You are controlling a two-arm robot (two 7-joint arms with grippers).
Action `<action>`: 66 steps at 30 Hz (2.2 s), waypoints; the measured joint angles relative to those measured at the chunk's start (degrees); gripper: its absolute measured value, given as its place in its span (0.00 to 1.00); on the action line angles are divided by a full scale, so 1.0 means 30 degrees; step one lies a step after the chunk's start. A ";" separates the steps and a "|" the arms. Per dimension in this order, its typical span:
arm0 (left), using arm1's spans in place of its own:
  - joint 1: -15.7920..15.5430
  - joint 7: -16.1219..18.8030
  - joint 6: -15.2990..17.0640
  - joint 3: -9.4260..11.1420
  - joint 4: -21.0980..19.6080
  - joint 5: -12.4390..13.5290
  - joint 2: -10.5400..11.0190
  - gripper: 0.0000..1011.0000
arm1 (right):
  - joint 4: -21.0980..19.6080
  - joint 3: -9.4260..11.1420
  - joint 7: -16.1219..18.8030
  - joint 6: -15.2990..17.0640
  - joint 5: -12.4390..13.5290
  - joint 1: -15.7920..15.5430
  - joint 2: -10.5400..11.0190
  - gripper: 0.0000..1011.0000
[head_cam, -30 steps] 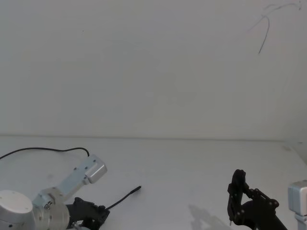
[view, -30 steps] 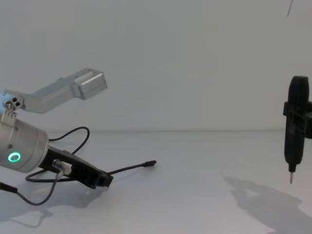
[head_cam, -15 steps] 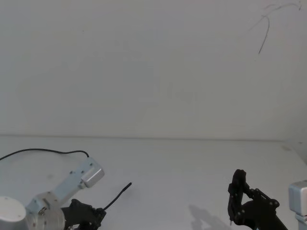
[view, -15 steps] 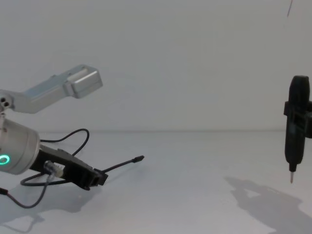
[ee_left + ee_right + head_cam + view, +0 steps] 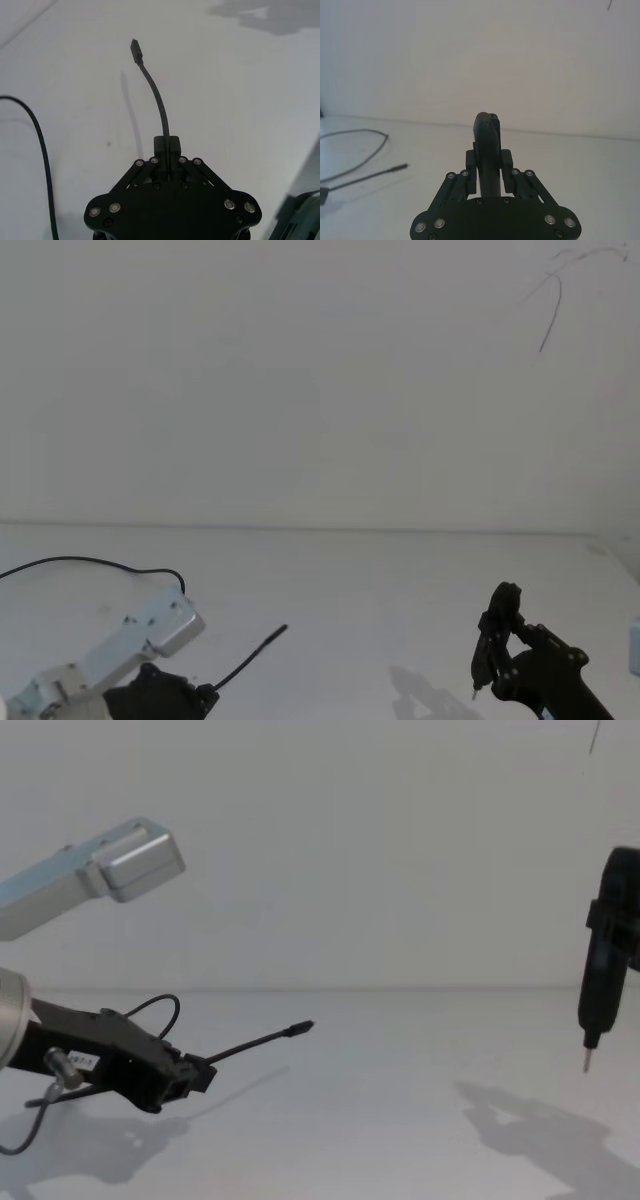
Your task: Pick up the data cable with the one hand.
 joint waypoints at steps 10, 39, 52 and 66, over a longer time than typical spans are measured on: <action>0.0711 -0.1611 -0.1886 -0.0032 -0.1339 -0.0051 0.1290 0.04 | -0.0265 0.0557 0.1499 -0.0113 0.2217 0.0023 -0.0319 0.28; 0.0421 -0.5923 -0.6931 0.1697 -0.3057 0.0446 0.3005 0.04 | -0.0638 0.0146 0.3451 0.1133 0.6758 0.0930 -0.1292 0.28; 0.0291 -0.6388 -0.7602 0.2099 -0.3335 0.0670 0.3122 0.04 | -0.2338 0.0136 0.1869 0.2739 0.6121 0.0030 -0.0034 0.28; 0.0340 -0.5771 -0.7484 0.2038 -0.3465 0.0869 0.3200 0.04 | -0.4818 0.1052 0.1567 0.4596 0.6405 -0.1379 0.2015 0.28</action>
